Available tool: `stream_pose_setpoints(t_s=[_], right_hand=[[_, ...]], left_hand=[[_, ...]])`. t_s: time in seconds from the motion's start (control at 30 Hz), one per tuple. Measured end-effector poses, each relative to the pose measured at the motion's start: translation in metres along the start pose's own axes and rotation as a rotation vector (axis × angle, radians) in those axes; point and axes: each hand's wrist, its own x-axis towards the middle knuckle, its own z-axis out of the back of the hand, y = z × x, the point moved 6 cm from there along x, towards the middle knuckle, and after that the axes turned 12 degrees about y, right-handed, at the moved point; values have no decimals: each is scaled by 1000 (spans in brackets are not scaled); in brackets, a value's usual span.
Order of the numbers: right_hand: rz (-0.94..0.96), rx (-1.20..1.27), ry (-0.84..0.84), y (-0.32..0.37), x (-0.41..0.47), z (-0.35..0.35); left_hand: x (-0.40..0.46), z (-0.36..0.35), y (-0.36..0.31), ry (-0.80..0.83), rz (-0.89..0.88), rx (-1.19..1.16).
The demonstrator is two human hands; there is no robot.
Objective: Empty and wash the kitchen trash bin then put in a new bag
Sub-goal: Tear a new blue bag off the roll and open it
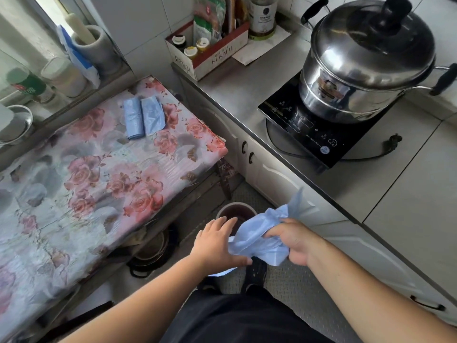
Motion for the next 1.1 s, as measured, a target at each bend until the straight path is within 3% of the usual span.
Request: stream_pose_setpoints(t_s=[0.1,0.27,0.43,0.57,0.7,0.77,0.87,1.0,1.1], right_hand=[[28,-27,30,6,2,-13],[144,-123,-84,21,3,-11],[165,-108,-154,25,2,-5],[81,108,-154,13,3,-15],[86,387,-208,3,-5,-39],[61,403,-161,0,-7,-56],[-15,297,-73,-6,-8,-79],[8,343,-129,-5,-5,-75],[16,404,-174,-1,-4,-63]], left_hand=[[6,5,-13,35,-41,-181],[3,6,-12,126,-113,-578],[-3,8,3,41,-20,-1081],[-2,8,11,-40,75,-1427],[-1,6,14,-160,153,-1498],[-2,4,14,-213,181,-1452],[-4,-2,4,-168,155,-1451],[-6,-11,2,-75,114,-1585],[-9,-9,20,-123,164,-1623]])
